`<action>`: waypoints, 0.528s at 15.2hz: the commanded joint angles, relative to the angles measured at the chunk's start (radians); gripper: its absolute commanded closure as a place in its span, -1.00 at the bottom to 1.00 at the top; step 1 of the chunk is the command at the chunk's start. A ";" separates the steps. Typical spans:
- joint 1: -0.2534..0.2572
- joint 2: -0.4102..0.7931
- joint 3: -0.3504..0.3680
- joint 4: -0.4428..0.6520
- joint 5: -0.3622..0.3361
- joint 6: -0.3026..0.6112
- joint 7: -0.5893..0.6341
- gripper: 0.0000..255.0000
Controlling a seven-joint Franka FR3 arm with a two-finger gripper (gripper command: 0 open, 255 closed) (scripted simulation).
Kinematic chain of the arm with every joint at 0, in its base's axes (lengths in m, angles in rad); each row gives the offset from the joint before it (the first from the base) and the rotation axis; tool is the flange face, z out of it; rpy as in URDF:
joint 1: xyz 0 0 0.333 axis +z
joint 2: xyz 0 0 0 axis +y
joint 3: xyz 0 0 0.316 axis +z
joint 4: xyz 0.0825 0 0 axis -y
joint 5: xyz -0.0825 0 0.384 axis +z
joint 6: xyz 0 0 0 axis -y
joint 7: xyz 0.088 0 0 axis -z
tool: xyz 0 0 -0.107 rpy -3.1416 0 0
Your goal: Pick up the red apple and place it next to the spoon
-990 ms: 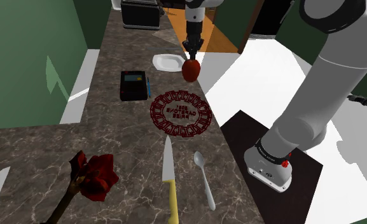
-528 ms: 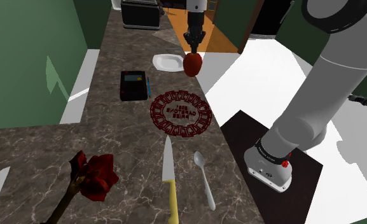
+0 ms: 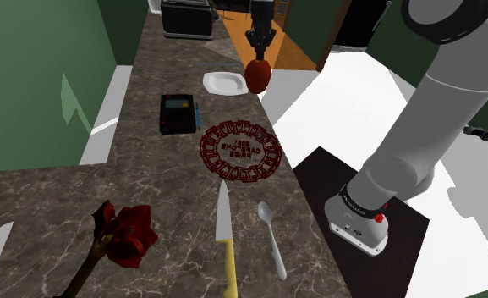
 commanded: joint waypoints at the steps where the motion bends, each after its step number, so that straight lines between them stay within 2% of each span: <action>1: 0.000 0.000 0.000 0.029 0.000 -0.029 0.001 1.00; 8: -0.001 0.013 0.000 0.141 0.001 -0.128 0.003 1.00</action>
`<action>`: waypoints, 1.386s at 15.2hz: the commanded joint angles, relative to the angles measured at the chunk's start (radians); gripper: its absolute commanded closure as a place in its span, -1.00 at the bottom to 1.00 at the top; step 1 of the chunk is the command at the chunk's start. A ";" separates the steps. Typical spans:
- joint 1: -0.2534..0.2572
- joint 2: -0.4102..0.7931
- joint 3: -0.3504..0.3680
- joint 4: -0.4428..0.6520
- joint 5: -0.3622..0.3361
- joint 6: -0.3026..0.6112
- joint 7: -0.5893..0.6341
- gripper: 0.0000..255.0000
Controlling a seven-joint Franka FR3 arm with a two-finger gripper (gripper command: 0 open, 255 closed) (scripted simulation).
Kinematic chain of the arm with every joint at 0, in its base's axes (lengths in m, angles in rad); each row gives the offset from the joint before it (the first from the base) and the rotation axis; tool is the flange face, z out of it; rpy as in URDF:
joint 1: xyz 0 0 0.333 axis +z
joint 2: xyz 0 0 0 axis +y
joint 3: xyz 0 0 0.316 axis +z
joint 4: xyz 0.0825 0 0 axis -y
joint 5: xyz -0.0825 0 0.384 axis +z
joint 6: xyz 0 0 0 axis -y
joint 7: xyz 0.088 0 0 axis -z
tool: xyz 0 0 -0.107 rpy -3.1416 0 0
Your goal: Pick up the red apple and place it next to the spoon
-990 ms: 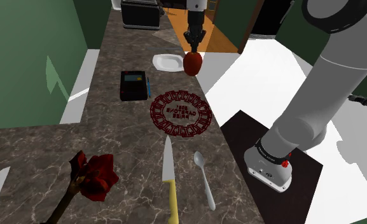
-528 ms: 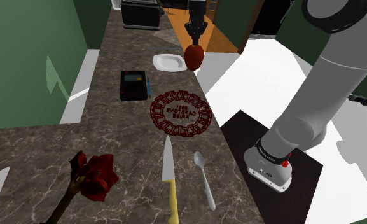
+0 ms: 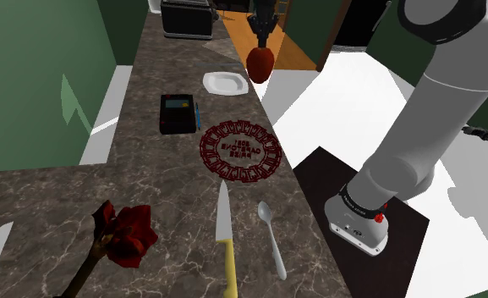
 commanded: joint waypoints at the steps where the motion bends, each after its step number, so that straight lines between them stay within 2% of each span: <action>1: 0.001 -0.001 0.001 0.025 0.000 -0.027 0.002 1.00; 9: -0.001 0.031 0.000 0.168 0.002 -0.138 0.004 1.00; 15: 0.069 -0.114 0.054 -0.021 0.019 -0.088 0.128 1.00; 21: 0.134 -0.216 0.119 -0.147 0.049 -0.056 0.259 1.00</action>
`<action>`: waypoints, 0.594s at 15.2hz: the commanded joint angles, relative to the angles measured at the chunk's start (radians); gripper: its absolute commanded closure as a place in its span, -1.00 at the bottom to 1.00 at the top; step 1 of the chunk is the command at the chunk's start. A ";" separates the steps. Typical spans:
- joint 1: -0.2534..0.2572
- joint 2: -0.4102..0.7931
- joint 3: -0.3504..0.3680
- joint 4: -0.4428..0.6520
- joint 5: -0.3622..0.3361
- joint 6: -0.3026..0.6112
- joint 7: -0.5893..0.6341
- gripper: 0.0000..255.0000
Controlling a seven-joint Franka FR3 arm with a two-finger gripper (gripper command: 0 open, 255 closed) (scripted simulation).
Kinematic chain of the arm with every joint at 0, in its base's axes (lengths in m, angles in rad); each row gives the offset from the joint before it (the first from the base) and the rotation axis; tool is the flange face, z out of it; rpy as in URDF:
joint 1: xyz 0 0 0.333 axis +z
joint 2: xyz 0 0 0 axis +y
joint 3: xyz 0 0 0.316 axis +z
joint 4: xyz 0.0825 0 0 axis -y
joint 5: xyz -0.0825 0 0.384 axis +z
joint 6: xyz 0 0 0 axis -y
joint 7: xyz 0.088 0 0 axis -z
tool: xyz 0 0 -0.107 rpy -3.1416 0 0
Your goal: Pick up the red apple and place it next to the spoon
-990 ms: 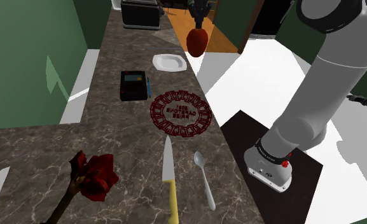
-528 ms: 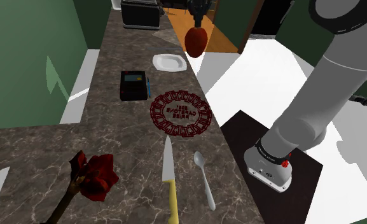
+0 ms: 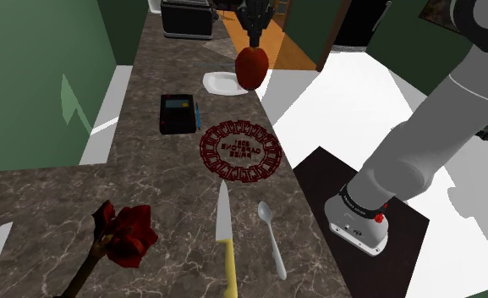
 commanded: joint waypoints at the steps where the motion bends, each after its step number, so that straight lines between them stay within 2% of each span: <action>1: 0.021 -0.030 0.023 -0.034 0.012 0.008 0.045 1.00; 9: 0.105 -0.102 0.124 -0.117 0.066 0.038 0.228 1.00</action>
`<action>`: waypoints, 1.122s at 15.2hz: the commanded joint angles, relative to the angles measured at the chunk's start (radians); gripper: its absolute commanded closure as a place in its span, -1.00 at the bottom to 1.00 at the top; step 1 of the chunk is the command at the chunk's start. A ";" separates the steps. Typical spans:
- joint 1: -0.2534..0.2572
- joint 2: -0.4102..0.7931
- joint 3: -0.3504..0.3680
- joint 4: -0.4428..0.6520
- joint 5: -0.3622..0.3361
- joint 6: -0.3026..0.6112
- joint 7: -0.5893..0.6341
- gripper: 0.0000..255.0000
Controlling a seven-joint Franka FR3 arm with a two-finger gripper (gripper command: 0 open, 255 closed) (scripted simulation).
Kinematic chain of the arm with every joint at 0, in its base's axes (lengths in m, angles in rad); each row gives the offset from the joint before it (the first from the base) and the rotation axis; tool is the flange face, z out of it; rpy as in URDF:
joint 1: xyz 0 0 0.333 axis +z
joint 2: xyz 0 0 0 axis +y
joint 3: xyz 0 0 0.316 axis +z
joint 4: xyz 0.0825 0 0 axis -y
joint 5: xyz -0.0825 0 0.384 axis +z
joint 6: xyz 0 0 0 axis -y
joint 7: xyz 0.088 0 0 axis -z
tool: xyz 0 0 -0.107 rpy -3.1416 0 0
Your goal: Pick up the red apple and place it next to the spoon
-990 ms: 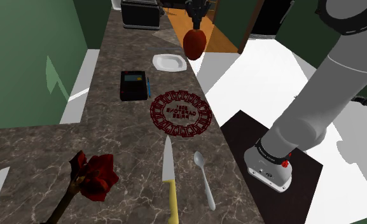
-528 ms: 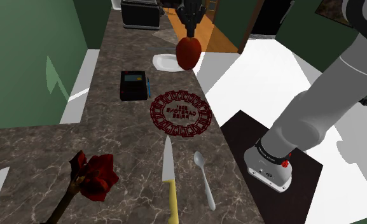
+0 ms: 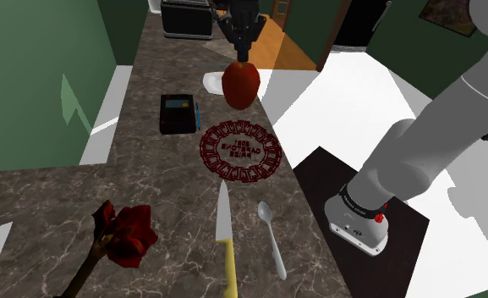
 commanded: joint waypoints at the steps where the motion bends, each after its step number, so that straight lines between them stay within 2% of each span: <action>1: 0.022 -0.014 0.028 -0.016 0.015 0.009 0.052 1.00; 9: 0.106 -0.012 0.142 -0.014 0.063 0.040 0.246 1.00; 17: 0.194 0.063 0.261 0.063 0.076 0.073 0.455 1.00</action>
